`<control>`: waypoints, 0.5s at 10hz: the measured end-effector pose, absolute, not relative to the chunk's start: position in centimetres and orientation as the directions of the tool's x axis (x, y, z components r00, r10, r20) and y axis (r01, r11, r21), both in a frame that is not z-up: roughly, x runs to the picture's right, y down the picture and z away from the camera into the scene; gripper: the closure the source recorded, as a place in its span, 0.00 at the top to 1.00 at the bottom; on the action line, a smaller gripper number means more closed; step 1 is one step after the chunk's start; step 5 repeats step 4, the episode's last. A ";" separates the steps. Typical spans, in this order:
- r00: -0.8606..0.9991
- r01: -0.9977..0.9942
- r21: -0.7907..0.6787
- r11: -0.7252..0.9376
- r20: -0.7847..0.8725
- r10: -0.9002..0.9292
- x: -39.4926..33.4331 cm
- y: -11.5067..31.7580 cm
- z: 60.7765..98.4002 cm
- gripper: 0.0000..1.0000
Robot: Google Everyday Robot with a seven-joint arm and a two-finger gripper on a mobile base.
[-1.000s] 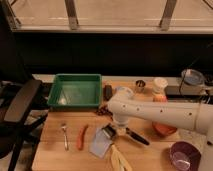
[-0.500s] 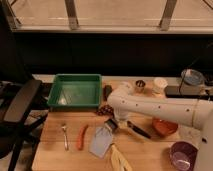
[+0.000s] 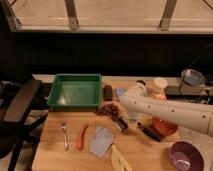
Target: Wipe table surface with brush
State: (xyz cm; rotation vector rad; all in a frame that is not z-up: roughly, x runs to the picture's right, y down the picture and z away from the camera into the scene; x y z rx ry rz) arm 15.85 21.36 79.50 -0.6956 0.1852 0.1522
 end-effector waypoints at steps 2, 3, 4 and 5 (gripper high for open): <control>0.976 -0.192 -0.651 0.734 -0.207 0.072 15.4 23.9 79.0 0.00; 0.980 -0.175 -0.670 0.721 -0.186 0.065 14.7 24.8 78.8 0.00; 0.986 -0.156 -0.682 0.714 -0.155 0.067 13.3 25.2 78.7 0.00; 0.986 -0.156 -0.682 0.714 -0.155 0.067 13.3 25.2 78.7 0.00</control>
